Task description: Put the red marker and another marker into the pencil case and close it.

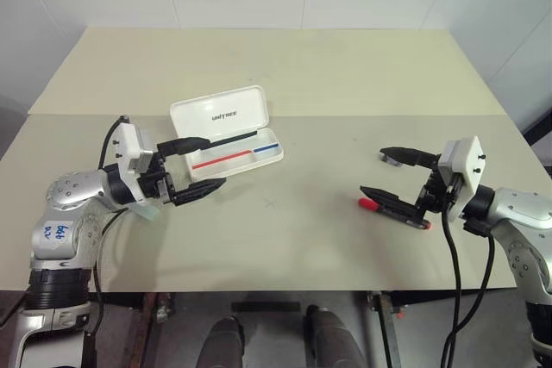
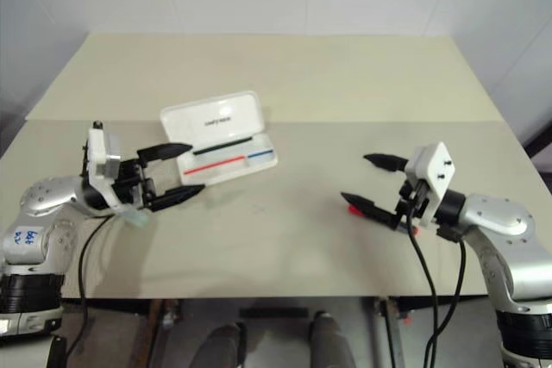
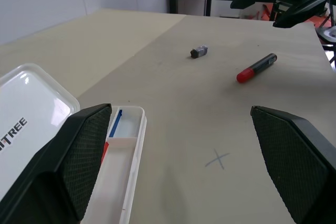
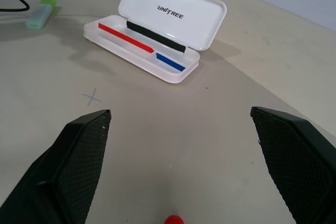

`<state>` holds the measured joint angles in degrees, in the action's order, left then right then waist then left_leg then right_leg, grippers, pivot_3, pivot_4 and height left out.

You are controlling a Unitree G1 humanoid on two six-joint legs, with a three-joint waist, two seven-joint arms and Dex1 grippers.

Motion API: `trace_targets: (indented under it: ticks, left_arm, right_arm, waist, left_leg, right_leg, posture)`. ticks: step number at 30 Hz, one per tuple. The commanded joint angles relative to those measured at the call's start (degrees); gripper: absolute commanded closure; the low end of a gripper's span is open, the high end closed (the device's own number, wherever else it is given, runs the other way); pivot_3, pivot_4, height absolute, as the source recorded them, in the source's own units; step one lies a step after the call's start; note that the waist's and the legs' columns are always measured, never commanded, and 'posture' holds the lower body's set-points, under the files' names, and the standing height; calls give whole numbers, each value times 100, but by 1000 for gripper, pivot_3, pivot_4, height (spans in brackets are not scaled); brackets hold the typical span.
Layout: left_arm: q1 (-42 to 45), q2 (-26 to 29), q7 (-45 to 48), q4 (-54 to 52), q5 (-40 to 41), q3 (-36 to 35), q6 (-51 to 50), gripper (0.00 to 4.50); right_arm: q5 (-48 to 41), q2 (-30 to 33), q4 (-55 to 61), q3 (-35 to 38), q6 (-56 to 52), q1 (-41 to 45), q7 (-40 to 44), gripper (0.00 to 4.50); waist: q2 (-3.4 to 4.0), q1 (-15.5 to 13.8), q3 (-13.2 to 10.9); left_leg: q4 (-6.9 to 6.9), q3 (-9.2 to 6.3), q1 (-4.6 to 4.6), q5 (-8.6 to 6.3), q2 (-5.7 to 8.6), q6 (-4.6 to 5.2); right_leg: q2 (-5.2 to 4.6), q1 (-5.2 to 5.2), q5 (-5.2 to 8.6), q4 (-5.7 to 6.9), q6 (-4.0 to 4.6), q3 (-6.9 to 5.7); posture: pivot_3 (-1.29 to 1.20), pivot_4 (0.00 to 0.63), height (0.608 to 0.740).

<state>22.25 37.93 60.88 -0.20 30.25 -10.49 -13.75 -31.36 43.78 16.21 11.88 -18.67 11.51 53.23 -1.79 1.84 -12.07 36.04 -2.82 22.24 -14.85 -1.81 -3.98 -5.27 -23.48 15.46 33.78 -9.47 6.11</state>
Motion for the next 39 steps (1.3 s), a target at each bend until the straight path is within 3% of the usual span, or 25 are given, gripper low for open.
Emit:
trace_targets:
  ticks: [1,12,19,30,39]
  left_arm:
    - [64,8,-92,-70,-115,0,129,54]
    - [-22,310,30,305,-532,-10,397,54]
    - [-42,529,189,970,-792,53,567,2313]
    - [645,397,98,1609,-1462,617,810,2313]
    - [1182,564,546,2409,-1868,1048,778,2313]
  right_arm:
    - [78,21,15,124,173,115,-15,0]
    - [231,-472,-130,-470,311,602,4,0]
    - [350,-974,30,-917,394,674,-103,0]
    - [510,-1525,162,-1235,554,703,-345,0]
    - [745,-1968,470,-1388,680,605,-826,0]
  waist:
    - [0,1,0]
    - [0,2,0]
    - [0,4,0]
    - [0,-12,1]
    - [0,4,1]
  left_leg:
    - [0,0,0,0,0,0]
    - [0,0,-1,0,0,0]
    - [-2,0,0,0,-1,0]
    - [-1,-3,0,0,-1,0]
    - [-2,-3,0,0,-2,0]
  right_leg:
    - [0,0,-2,0,-3,0]
    - [0,0,-2,1,-4,0]
    - [0,-4,-2,6,-5,-2]
    - [1,-4,-12,13,-23,-6]
    - [3,-10,-13,21,-25,-6]
  posture:
    - [0,150,740]
    - [0,150,740]
    - [0,150,740]
    - [0,150,740]
    - [0,150,740]
